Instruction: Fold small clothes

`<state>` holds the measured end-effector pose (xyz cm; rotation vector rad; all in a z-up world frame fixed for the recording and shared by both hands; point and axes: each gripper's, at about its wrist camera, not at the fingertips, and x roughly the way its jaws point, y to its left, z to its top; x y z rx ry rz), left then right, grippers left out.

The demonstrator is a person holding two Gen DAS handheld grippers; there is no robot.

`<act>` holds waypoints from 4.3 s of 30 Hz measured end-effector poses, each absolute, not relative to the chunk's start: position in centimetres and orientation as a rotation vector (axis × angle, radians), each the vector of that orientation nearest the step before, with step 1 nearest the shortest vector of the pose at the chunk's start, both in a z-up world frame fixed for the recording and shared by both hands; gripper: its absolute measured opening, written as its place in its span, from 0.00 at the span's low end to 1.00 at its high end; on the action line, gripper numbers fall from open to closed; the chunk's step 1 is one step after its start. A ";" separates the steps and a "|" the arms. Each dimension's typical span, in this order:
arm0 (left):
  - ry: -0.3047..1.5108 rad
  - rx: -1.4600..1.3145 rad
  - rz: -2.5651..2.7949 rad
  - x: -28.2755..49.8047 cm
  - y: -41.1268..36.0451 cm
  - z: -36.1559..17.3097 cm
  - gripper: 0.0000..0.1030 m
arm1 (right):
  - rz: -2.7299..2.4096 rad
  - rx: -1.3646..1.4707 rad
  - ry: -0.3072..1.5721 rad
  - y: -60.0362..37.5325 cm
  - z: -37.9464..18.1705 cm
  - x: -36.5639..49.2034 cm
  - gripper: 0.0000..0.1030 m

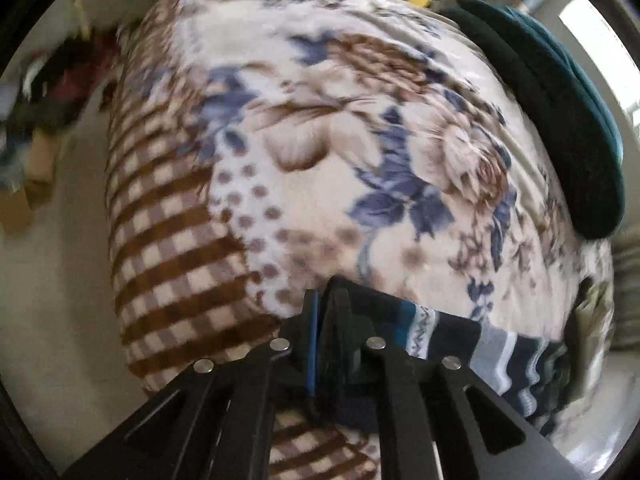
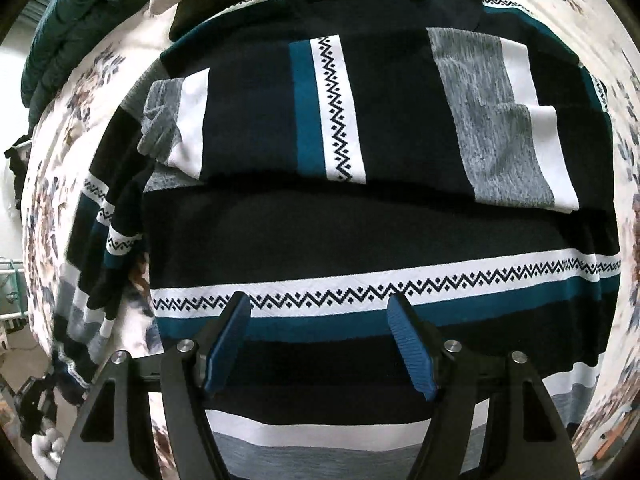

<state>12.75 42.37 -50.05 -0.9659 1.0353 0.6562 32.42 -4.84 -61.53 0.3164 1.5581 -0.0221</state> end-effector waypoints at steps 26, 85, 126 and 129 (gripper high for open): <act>0.944 -0.813 0.329 24.1 30.1 -43.5 0.06 | -0.153 0.397 1.493 -14.9 -59.9 30.6 0.71; 1.313 -0.053 0.122 46.9 2.5 -53.0 0.94 | -0.279 0.401 1.445 -39.5 -58.5 38.9 0.15; 1.308 -0.062 0.029 46.3 2.2 -50.8 0.94 | -0.213 0.411 1.364 -36.6 -56.7 42.3 0.51; 1.327 0.023 0.037 44.8 1.6 -52.1 0.94 | -0.167 0.292 1.446 -34.0 -58.0 40.5 0.51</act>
